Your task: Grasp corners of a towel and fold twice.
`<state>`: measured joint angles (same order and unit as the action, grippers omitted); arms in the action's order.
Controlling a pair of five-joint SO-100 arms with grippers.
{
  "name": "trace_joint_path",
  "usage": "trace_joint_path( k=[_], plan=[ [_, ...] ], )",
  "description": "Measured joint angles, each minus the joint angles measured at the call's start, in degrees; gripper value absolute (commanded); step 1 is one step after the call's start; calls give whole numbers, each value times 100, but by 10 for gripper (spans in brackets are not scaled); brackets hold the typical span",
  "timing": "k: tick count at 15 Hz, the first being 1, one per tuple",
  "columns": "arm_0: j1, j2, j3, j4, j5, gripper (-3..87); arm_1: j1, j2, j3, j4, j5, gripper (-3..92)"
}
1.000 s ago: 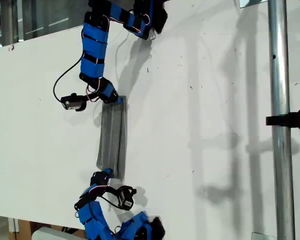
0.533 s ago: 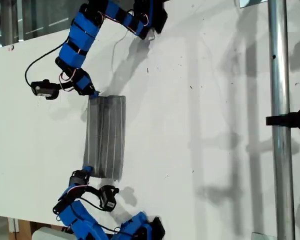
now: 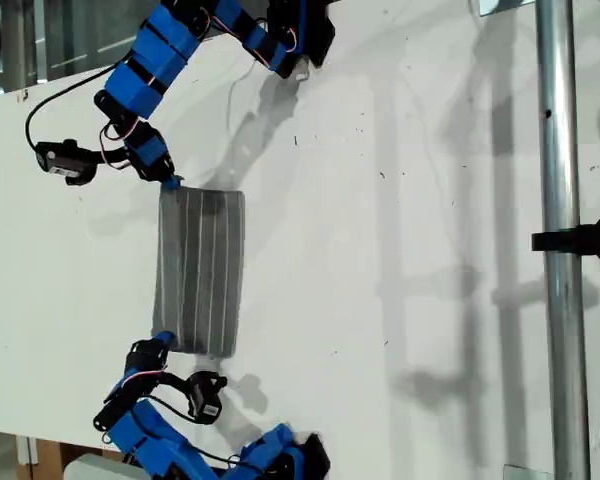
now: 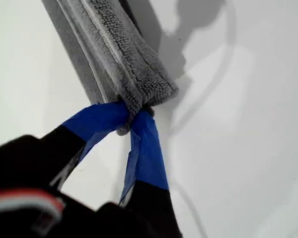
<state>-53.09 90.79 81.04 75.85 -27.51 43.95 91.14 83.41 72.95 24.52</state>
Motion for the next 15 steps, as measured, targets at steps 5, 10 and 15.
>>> trace_joint_path(
  k=[5, 10, 15],
  plan=[
    [149, 422, 2276, -888, -439, -28, -817, -633, 1011, -861, 466, -2],
    [650, 422, 3094, -1099, -1063, 366, -1169, -1714, 1037, -1160, 1002, 242],
    [369, 1046, 3094, -281, -1380, 411, -712, -1266, 1020, -299, 1090, 404]
  ],
)
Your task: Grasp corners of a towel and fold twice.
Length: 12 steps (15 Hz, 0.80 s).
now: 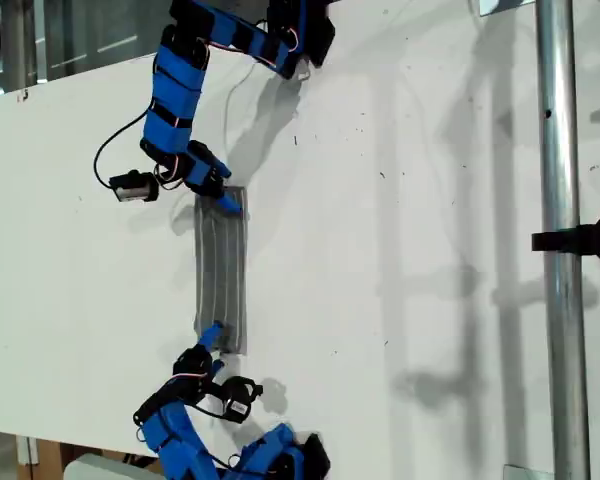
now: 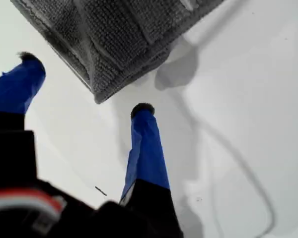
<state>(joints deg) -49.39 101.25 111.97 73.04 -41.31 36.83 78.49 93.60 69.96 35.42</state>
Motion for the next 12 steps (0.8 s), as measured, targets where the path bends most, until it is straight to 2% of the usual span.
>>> trace_joint_path(
  k=[3, 5, 8, 10, 12],
  plan=[
    [44, 1336, 360, 369, -229, 392, 229, 1336, 721, 70, 193, 425],
    [624, 2320, 1090, 308, -431, 203, 457, 2101, 1556, -149, 466, 445],
    [2355, 4755, 3076, -527, -1433, -29, 712, 2637, 2979, -1116, 1274, 454],
    [3349, 7260, 4737, -844, -2188, -29, 694, 2593, 3472, -1978, 1872, 441],
    [3920, 9299, 5915, -686, -2821, -20, 501, 1969, 3454, -2725, 2347, 434]
  ],
)
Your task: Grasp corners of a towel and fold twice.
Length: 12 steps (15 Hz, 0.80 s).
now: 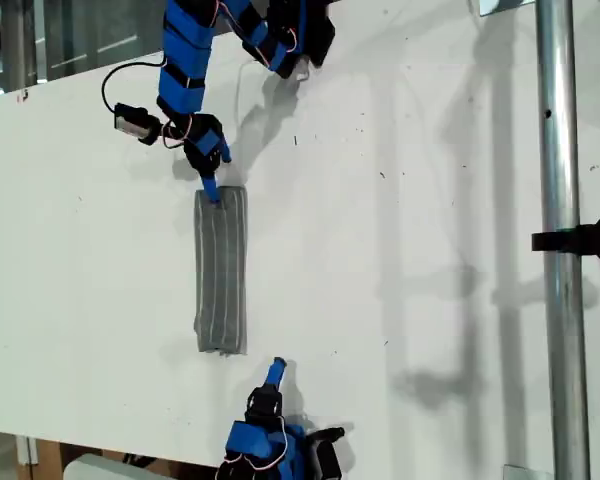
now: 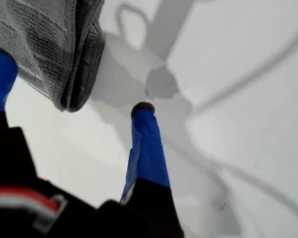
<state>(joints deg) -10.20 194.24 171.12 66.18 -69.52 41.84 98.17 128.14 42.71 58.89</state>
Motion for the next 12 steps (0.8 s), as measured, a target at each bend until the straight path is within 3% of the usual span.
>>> trace_joint_path(
  k=[5, 6, 7, 8, 12],
  plan=[
    [431, 448, 598, -18, -167, 33, -598, -1556, -1327, -527, 835, 405],
    [431, 457, 659, -18, -167, 33, -729, -1863, -1679, -677, 861, 355],
    [431, 457, 668, -26, -167, 33, -835, -2241, -2118, -817, 870, 222],
    [431, 457, 668, -26, -167, 33, -896, -2479, -2426, -914, 870, 32],
    [466, 457, 668, -35, -167, 33, -817, -1828, -1978, -396, 773, -2]
  ],
)
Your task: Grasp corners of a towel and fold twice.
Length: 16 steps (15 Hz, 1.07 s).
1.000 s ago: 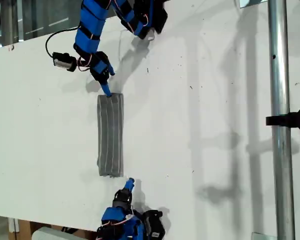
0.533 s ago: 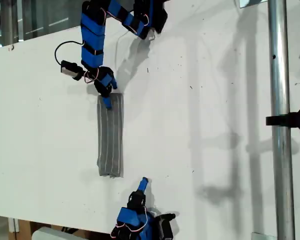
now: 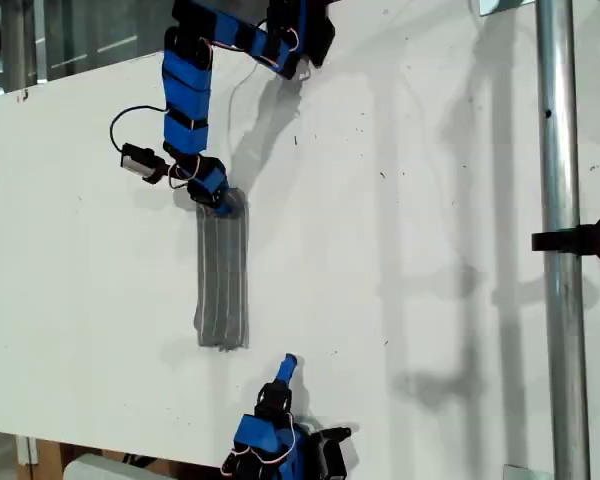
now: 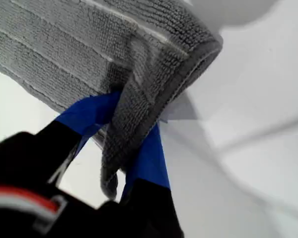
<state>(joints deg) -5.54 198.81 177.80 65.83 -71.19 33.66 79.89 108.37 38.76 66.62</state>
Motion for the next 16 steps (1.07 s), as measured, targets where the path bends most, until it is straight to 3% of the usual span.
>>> trace_joint_path(
  k=[4, 7, 8, 10, 13, 16],
  plan=[
    [0, 0, 62, -18, 88, 34, 272, 3524, 2259, 2197, -44, -2],
    [0, 0, 62, -18, 123, 34, -79, 7198, 3015, 4386, 352, -2],
    [0, 0, 62, -18, 123, 34, -308, 8016, 3067, 4588, 492, -2],
    [9, 0, 62, -18, 123, 35, -721, 7682, 3050, 3630, 545, -2],
    [114, 0, 62, -18, 123, 34, -905, 5177, 2461, 1644, 457, -2],
    [132, 0, 62, -18, 105, 37, -940, 3384, 1635, 580, 387, -2]
  ],
)
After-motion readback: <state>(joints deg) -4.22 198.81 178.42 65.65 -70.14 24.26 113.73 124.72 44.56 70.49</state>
